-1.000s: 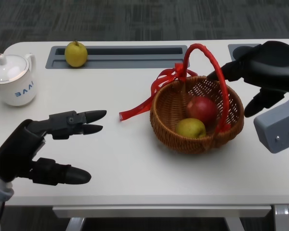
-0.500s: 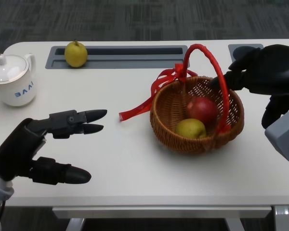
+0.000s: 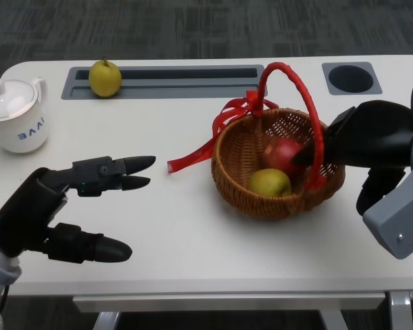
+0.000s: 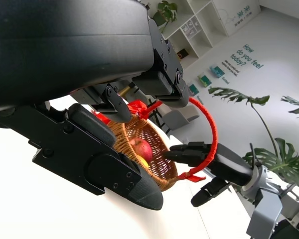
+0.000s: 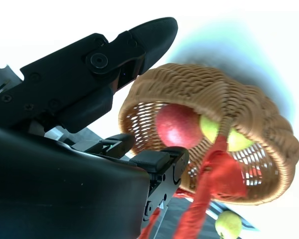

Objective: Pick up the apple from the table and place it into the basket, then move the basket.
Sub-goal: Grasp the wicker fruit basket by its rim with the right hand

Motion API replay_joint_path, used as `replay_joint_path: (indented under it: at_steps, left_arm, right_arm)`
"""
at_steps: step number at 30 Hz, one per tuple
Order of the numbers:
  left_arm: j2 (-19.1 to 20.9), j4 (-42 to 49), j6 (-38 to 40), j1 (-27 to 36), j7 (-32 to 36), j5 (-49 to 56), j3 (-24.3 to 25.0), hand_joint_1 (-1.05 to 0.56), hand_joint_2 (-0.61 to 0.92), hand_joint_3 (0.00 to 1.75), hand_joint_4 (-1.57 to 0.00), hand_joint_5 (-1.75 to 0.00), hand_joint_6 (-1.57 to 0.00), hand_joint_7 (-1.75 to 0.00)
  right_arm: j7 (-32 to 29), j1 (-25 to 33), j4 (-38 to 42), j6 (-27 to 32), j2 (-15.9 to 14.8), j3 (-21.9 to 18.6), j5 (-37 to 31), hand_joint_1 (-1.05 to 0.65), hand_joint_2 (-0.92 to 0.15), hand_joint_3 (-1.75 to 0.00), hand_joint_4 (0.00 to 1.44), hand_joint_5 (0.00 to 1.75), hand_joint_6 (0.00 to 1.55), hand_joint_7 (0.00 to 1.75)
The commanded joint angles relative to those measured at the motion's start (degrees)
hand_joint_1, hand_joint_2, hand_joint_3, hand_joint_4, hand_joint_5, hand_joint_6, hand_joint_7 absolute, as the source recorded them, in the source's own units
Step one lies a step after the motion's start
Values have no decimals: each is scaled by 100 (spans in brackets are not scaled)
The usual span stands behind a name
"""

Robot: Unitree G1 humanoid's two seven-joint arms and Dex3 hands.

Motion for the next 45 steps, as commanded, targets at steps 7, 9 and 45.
replay_joint_path:
  at_steps: [7, 9, 45]
  left_arm:
    - [54, -85, 15, 43, 5, -43, 32, -69, 75, 0, -80, -1, -61, 0]
    - [50, -94, 27, 46, 2, -44, 25, -69, 75, 0, -80, 0, -61, 0]
    - [8, -312, -31, 194, -56, -268, 103, -62, 76, 0, -86, -2, -65, -1]
  right_arm:
    - [-707, 181, 361, -91, 342, 103, -90, -80, -77, 0, 69, 7, 58, 3]
    - [-1067, 172, 475, -112, 423, 204, -220, -78, -78, 0, 74, 8, 63, 4]
    - [-2075, 443, 1204, 850, 915, 528, -50, -43, -92, -13, 80, 174, 86, 85]
